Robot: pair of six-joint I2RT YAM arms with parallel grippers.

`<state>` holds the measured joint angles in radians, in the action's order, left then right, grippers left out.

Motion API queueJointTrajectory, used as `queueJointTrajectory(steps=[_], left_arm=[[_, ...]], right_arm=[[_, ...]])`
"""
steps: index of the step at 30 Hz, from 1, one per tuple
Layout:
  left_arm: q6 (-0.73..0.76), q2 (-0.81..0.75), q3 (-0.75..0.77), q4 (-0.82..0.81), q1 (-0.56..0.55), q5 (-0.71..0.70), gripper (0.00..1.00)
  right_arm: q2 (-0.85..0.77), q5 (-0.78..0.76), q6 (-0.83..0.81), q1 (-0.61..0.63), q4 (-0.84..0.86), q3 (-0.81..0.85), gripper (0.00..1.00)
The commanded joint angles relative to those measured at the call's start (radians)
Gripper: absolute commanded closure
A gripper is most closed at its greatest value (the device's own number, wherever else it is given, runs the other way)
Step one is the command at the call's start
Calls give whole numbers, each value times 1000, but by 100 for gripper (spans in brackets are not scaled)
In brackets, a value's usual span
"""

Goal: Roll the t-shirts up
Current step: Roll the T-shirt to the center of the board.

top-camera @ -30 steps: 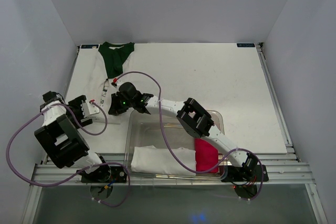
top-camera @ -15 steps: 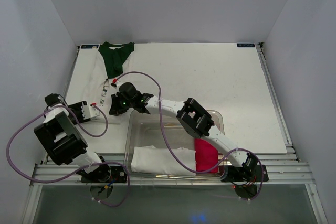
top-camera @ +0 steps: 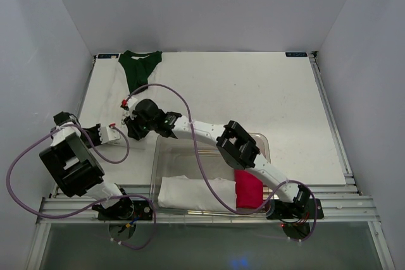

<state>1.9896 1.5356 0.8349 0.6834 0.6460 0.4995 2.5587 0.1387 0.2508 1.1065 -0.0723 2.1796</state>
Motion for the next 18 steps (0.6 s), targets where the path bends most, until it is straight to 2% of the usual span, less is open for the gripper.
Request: queueJointTrajectory(steps=[1, 3, 7, 9, 12, 14, 15, 18], left_arm=[[204, 6, 78, 108, 1, 53, 100], [199, 21, 117, 166, 1, 68, 100], [213, 58, 168, 261, 1, 80, 100], [221, 72, 178, 295, 3, 73, 100], [227, 80, 182, 311, 1, 62, 100], [227, 78, 182, 311, 1, 60, 100], [225, 77, 182, 312, 1, 60, 100], [229, 69, 179, 314, 3, 70, 100]], right_arm=[[-112, -48, -191, 15, -32, 9, 60], [-133, -18, -270, 13, -41, -33, 54], [-170, 54, -432, 15, -43, -106, 51], [-154, 82, -535, 24, -107, -81, 48], [-146, 99, -599, 39, -138, -69, 42], [-140, 52, -604, 58, -139, -76, 38], [-135, 23, -616, 67, -142, -75, 33], [-111, -199, -622, 101, -123, -72, 26]])
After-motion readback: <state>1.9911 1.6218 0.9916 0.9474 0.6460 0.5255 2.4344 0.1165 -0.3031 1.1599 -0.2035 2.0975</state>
